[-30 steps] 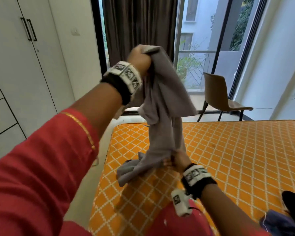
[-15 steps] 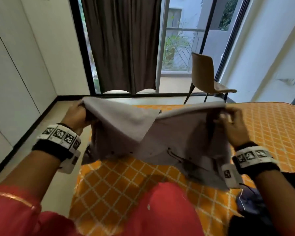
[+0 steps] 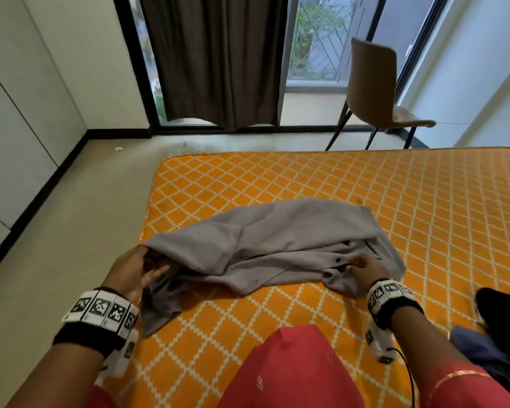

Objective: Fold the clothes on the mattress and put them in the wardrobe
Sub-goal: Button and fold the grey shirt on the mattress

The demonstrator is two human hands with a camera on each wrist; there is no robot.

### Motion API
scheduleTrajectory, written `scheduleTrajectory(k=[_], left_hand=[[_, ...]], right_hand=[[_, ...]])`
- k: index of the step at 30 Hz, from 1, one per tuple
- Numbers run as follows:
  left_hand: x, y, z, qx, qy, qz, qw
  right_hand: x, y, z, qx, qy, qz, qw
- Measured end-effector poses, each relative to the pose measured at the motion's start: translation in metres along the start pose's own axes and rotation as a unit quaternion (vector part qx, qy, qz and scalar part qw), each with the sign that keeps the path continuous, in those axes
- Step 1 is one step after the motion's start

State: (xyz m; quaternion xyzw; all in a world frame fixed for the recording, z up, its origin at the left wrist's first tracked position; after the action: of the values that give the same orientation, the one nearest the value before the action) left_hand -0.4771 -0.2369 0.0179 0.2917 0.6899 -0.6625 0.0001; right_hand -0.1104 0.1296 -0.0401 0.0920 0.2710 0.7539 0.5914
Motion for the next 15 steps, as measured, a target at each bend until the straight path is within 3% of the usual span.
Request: scheduleTrajectory(k=[3, 5, 9, 12, 15], left_hand=[[0.004, 0.011, -0.005, -0.007, 0.000, 0.007, 1.000], [0.009, 0.018, -0.005, -0.008, -0.004, 0.009, 1.000], [0.021, 0.025, 0.000, 0.004, 0.009, -0.004, 1.000], [0.026, 0.031, 0.002, -0.002, 0.023, -0.016, 1.000], [0.023, 0.023, 0.001, -0.009, 0.019, -0.080, 0.997]], right_hand=[[0.023, 0.026, -0.007, -0.029, -0.022, 0.034, 0.999], [0.035, 0.031, -0.009, -0.066, -0.038, 0.010, 0.997], [0.043, 0.020, -0.017, -0.130, 0.040, -0.053, 0.989], [0.045, 0.029, -0.010, -0.002, 0.028, -0.007, 1.000], [0.040, 0.026, 0.008, 0.187, 0.002, 0.015, 0.982]])
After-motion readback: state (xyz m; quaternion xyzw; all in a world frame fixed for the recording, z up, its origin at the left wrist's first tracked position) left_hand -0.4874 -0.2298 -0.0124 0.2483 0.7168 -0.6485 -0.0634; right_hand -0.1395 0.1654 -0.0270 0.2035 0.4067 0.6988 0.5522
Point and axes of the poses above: each hand's wrist, its own x-axis towards the middle knuckle, its own z-axis out of the back of the hand, y = z × x, the point moved 7 cm from there along x, towards the middle knuckle, and after that the axes turned 3 degrees about -y, right-handed, at the moved point
